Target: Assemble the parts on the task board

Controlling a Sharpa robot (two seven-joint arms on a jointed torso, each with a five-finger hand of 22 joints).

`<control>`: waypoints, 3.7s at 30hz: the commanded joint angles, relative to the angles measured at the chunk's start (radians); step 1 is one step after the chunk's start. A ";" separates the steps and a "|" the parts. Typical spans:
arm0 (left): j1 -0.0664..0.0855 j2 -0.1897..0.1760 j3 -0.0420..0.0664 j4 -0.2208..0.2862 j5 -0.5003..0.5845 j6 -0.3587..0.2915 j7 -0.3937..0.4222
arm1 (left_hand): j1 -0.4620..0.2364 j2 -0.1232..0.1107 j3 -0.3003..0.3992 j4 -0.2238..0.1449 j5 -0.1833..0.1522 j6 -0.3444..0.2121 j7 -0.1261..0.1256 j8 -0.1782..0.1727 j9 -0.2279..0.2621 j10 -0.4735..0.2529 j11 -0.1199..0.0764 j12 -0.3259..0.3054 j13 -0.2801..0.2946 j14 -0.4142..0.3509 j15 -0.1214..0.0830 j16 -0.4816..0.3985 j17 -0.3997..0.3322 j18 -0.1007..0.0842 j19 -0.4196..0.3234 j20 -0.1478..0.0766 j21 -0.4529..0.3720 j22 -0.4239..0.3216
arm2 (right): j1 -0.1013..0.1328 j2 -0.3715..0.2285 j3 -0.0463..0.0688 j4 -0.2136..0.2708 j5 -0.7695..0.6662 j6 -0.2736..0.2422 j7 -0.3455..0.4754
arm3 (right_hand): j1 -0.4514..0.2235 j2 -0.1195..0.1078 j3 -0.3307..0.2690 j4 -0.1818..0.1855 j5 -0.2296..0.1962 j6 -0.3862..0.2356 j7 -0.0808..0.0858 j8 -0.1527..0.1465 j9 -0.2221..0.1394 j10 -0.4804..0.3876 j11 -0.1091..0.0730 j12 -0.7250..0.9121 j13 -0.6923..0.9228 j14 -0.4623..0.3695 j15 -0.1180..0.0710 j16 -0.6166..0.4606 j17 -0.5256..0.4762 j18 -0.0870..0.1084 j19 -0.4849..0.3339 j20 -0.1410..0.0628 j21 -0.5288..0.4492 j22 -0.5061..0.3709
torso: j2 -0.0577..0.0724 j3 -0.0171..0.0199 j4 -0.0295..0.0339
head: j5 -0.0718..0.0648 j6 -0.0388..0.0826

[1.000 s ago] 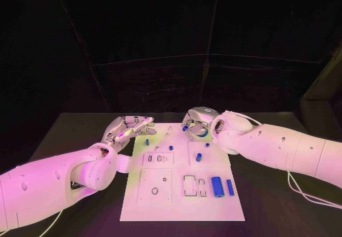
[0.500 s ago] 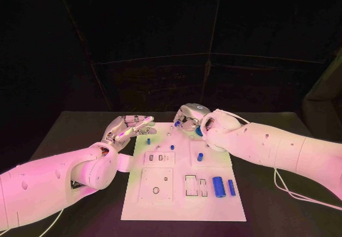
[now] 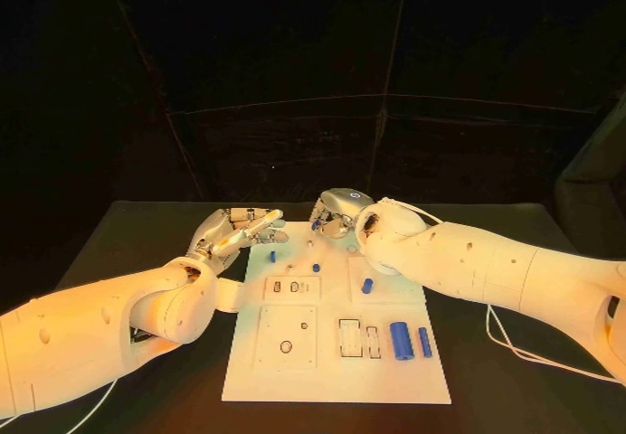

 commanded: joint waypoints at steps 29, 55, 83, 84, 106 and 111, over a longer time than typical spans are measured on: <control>0.007 -0.003 0.001 0.010 0.002 -0.002 -0.005 | -0.007 -0.001 -0.006 -0.008 -0.001 0.004 0.003 -0.010 -0.002 0.001 0.002 -0.012 -0.002 0.001 0.002 -0.011 0.001 0.005 0.002 0.000 0.003 -0.002 | 0.002 0.044 0.000 -0.038 -0.039 0.052 -0.066 | -0.020 -0.059 0.034 0.028 -0.021 -0.049 0.011 -0.006 -0.002 -0.058 0.013 0.000 -0.002 0.008 0.014 -0.009 -0.036 0.000 -0.029 0.010 -0.015 -0.038 | 0.007 -0.0014 0.0007 | 0.004 -0.009; 0.007 -0.016 0.001 0.007 0.002 0.014 -0.004 | -0.003 0.003 -0.005 -0.012 -0.001 0.004 0.002 -0.012 -0.001 0.002 0.002 -0.015 -0.001 0.002 0.002 -0.013 0.002 0.005 0.001 0.000 0.002 -0.003 | 0.010 -0.274 0.000 0.275 0.117 -0.029 -0.015 | -0.031 -0.114 -0.112 0.132 0.045 -0.122 0.002 -0.002 0.001 0.065 -0.016 0.158 0.047 0.027 -0.005 0.039 0.030 -0.017 0.038 0.000 0.032 0.047 | 0.004 0.0034 -0.0177 | 0.008 0.007; 0.006 -0.005 0.000 -0.013 0.002 0.034 0.001 | -0.002 0.004 -0.005 -0.013 -0.001 0.005 0.000 -0.012 -0.001 0.002 0.001 -0.016 -0.001 0.003 0.002 -0.014 0.002 0.005 0.001 0.000 0.002 -0.003 | 0.017 -0.286 -0.001 0.217 0.135 0.113 -0.222 | 0.029 -0.124 -0.402 0.341 0.130 -0.186 -0.005 0.021 0.003 0.112 -0.024 1.071 1.018 0.062 -0.011 0.174 0.297 -0.051 0.120 -0.012 0.139 0.240 | 0.007 0.0058 -0.0228 | -0.003 0.008; 0.006 -0.005 0.000 -0.013 0.002 0.035 0.000 | -0.002 0.004 -0.005 -0.013 -0.001 0.005 0.000 -0.012 -0.001 0.002 0.001 -0.016 -0.001 0.003 0.002 -0.014 0.002 0.005 0.001 0.000 0.002 -0.003 | 0.017 -0.284 -0.001 0.214 0.134 0.113 -0.223 | 0.031 -0.123 -0.405 0.343 0.130 -0.187 -0.004 0.021 0.003 0.116 -0.024 1.086 1.035 0.062 -0.010 0.176 0.300 -0.052 0.120 -0.011 0.141 0.242 | 0.007 0.0058 -0.0230 | -0.002 0.008; 0.006 -0.002 0.000 -0.020 0.002 0.043 -0.010 | -0.001 0.006 -0.005 -0.015 -0.001 0.006 -0.001 -0.013 -0.001 0.003 0.001 -0.017 -0.001 0.004 0.002 -0.015 0.002 0.005 0.001 0.000 0.002 -0.004 | 0.017 -0.253 -0.001 0.178 0.098 0.103 -0.238 | 0.073 -0.115 -0.422 0.340 0.117 -0.199 0.002 0.025 0.001 0.159 -0.017 1.207 1.173 0.067 -0.004 0.192 0.340 -0.055 0.126 -0.006 0.155 0.266 | 0.008 0.0065 -0.0231 | -0.004 0.002; 0.006 -0.001 0.000 -0.021 0.002 0.044 -0.011 | -0.001 0.006 -0.005 -0.015 -0.001 0.006 -0.001 -0.013 -0.001 0.003 0.001 -0.017 -0.001 0.004 0.002 -0.015 0.002 0.005 0.001 0.000 0.002 -0.004 | 0.017 -0.251 -0.001 0.174 0.095 0.119 -0.234 | 0.095 -0.106 -0.416 0.329 0.110 -0.191 0.000 0.032 0.004 0.159 -0.018 1.214 1.183 0.067 -0.004 0.194 0.345 -0.056 0.127 -0.005 0.157 0.270 | 0.008 0.0067 -0.0232 | -0.004 0.001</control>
